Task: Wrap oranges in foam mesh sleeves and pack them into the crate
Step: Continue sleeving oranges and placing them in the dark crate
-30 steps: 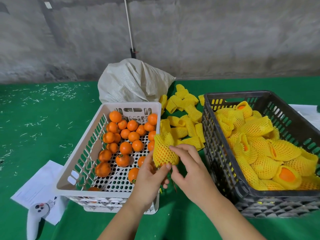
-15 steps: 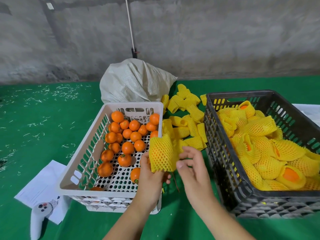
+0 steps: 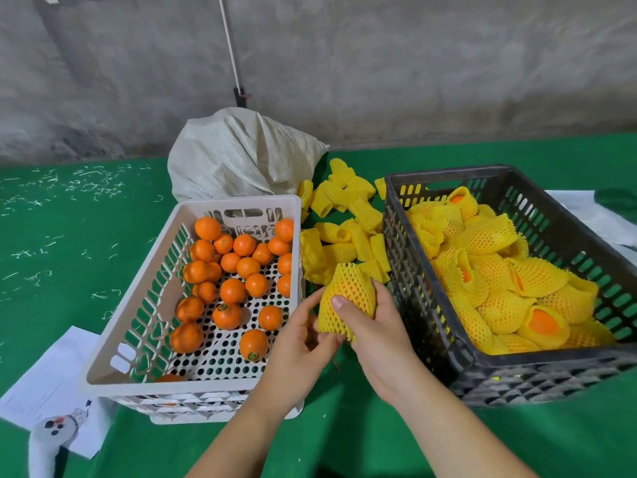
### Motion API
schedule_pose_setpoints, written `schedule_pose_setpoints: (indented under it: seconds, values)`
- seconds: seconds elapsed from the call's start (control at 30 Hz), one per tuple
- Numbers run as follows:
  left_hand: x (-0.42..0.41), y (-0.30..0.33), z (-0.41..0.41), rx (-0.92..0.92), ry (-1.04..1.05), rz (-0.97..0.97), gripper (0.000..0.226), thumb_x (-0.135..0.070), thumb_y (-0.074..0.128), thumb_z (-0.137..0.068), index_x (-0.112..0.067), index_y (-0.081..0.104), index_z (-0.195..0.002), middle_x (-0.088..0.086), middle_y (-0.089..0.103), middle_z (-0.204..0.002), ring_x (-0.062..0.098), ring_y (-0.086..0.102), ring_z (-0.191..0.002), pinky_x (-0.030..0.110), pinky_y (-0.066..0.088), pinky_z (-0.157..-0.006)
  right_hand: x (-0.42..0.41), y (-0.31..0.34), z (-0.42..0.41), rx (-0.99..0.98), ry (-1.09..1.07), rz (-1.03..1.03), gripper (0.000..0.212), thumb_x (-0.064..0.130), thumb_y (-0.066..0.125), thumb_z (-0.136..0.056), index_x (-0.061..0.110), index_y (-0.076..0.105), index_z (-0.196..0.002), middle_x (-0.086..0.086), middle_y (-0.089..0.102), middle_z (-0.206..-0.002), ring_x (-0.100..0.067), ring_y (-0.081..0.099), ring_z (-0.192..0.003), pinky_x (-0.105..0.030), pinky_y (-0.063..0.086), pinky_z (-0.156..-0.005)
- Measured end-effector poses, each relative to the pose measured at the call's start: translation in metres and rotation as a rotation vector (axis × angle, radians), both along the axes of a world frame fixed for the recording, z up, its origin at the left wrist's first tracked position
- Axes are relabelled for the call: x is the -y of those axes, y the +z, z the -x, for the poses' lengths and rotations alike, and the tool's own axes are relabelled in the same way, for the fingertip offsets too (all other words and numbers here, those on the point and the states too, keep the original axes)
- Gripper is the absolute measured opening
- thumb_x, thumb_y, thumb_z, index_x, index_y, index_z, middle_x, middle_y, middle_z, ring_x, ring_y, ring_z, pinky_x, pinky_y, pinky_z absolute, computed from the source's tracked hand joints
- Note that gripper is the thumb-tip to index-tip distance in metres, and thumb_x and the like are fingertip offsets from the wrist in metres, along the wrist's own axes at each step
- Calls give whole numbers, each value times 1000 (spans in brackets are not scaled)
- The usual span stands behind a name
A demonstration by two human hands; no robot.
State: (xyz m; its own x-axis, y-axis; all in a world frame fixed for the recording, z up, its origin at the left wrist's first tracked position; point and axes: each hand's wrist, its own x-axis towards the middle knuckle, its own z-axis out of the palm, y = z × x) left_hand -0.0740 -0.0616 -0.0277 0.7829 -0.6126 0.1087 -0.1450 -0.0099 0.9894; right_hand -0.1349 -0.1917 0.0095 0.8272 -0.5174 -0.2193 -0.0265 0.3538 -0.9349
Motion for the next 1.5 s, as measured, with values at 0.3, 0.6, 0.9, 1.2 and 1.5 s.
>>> schedule_pose_setpoints:
  seconds: [0.3, 0.6, 0.9, 1.2, 1.5]
  values:
    - [-5, -5, -8, -270, 143, 164, 36, -12, 63, -101, -22, 62, -136, 7, 59, -86, 17, 62, -71, 28, 57, -65, 136, 14, 67, -451, -191, 831, 82, 55, 71, -88, 47, 22, -153, 27, 31, -157, -8, 43, -137, -36, 44, -107]
    - [-3, -3, -9, -277, 142, 106, 37, -27, 69, -90, -17, 69, -126, 1, 60, -82, 18, 60, -70, 30, 57, -64, 119, 0, 57, -643, -124, 1290, 61, 51, 54, -97, 29, 41, -153, 1, 36, -161, -23, 23, -151, -48, 23, -121]
    - [-5, -5, -100, -538, 301, -6, 17, -19, 63, -104, -17, 71, -119, 3, 74, -101, 20, 65, -79, 29, 57, -65, 85, 13, -21, -655, 380, 1611, 62, 63, 44, -94, 32, 45, -148, -3, 38, -158, -30, 21, -149, -52, 17, -119]
    - [-8, -94, -140, 164, -311, -1531, 72, -15, 57, -92, -29, 28, -156, 10, 3, -162, 47, 21, -146, 56, 37, -115, 86, -72, -141, -939, 1189, 1617, 61, 44, 52, -100, 29, 36, -157, -18, -18, -168, -43, -11, -154, -55, 8, -125]
    - [-11, -108, -143, 322, -72, -1390, 43, -25, 45, -109, -32, 45, -152, 9, 29, -159, 48, 41, -136, 62, 46, -105, 94, -131, -156, -997, 1317, 1529, 71, 48, 50, -99, 25, 23, -161, -9, -14, -170, -42, -6, -155, -55, 11, -124]
